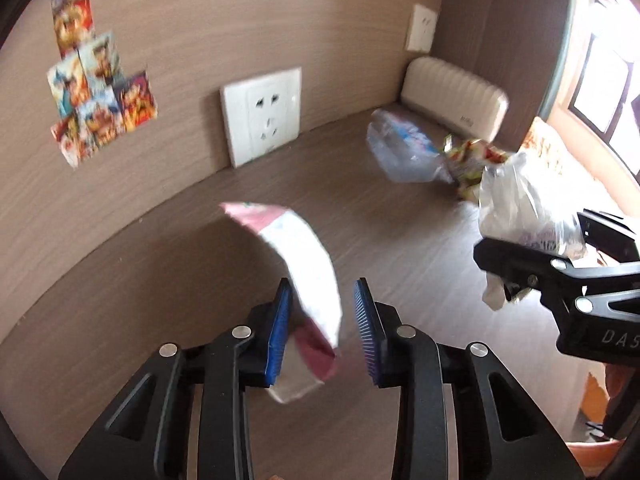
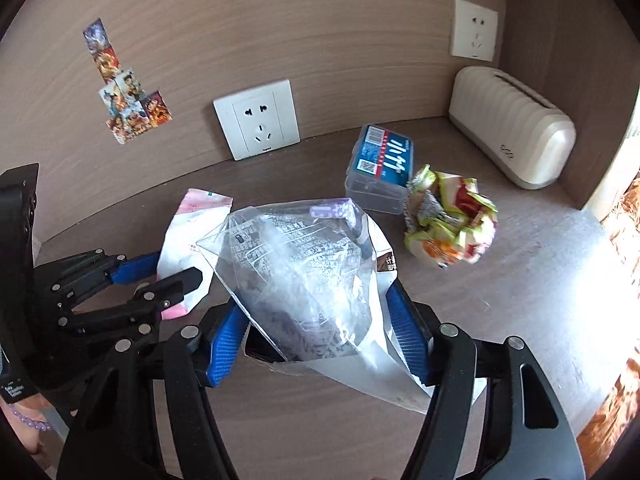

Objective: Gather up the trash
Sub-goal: 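Carry both items to the white bin and open both tools over it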

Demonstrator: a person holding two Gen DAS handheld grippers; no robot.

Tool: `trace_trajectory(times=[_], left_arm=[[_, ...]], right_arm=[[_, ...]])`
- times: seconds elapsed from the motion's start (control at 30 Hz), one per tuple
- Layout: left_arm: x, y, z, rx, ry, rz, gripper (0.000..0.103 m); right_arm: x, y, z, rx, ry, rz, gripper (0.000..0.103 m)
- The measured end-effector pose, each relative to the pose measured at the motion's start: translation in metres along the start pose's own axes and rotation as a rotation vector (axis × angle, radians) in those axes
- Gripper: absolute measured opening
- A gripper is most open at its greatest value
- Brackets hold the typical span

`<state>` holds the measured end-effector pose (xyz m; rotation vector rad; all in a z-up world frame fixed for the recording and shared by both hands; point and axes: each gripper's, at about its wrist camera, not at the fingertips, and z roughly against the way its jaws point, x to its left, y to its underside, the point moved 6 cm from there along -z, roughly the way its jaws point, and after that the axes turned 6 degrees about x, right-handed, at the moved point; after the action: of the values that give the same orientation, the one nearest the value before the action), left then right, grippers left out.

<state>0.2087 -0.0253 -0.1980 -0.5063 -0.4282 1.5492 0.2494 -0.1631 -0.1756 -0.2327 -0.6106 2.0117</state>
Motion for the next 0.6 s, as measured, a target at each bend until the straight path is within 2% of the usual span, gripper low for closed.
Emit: trace_trajectory(times=[0.1,0.3,0.43,0.6], left_arm=[[-0.005,-0.007,-0.012,0.004,0.002,-0.004,0.021],[-0.006,-0.013,-0.031,0.053,0.006,0.024,0.020],[-0.015,-0.014,-0.028,0.048,0.015,0.031,0.008],[-0.035,-0.013,-0.020,0.041,0.037,0.038,0.008]], right_arm=[[-0.010,0.008,0.011,-0.015,0.006,-0.026,0.067],[-0.032,0.029,0.042,-0.034,0.042,-0.060,0.068],[-0.052,0.046,0.056,-0.036,0.079,-0.090,0.068],[-0.078,0.069,0.079,-0.042,0.099,-0.142,0.068]])
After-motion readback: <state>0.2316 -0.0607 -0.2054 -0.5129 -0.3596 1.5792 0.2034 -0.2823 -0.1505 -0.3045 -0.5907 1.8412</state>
